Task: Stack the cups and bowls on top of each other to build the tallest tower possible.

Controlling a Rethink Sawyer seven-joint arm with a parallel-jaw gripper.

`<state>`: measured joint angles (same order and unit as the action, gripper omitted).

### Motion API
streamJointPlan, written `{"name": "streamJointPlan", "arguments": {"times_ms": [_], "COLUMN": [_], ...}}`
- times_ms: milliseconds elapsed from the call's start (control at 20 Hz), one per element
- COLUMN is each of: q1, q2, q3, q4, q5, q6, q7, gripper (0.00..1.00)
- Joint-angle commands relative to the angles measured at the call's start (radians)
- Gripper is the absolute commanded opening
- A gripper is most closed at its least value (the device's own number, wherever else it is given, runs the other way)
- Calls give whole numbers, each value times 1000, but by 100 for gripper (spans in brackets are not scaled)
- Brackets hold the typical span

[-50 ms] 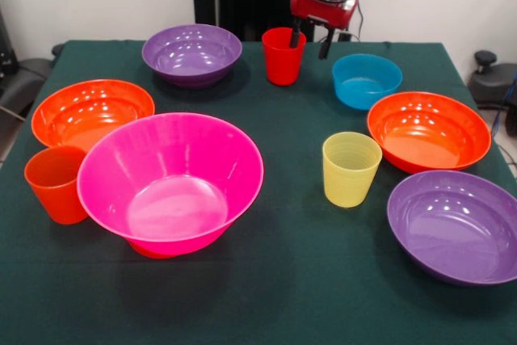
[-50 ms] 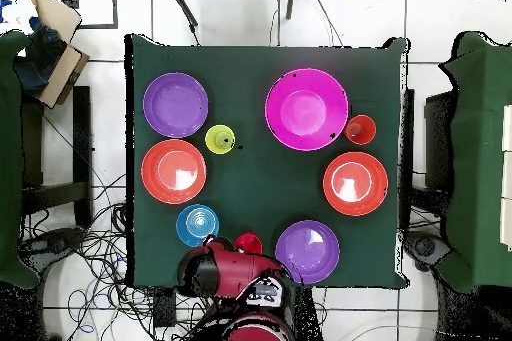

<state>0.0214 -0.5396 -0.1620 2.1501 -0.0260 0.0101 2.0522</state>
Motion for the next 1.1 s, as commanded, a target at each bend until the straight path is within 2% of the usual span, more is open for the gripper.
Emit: {"name": "streamJointPlan", "arguments": {"times_ms": [50, 250, 300, 450, 500, 700, 950, 1100], "q1": [11, -29, -33, -36, -27, 51, 24, 11], "q2": [48, 42, 33, 2, -16, -224, -396, -479], "q3": [74, 117, 122, 130, 119, 29, 38, 32], "q4": [7, 9, 14, 23, 10, 24, -8, -49], "q5": [33, 17, 16, 33, 52, 67, 58, 53], "q6": [-66, -87, -96, -71, -18, 179, 416, 510], "q7": [191, 185, 188, 198, 190, 157, 103, 80], "gripper": [100, 100, 0, 0, 0, 0, 0, 0]}}
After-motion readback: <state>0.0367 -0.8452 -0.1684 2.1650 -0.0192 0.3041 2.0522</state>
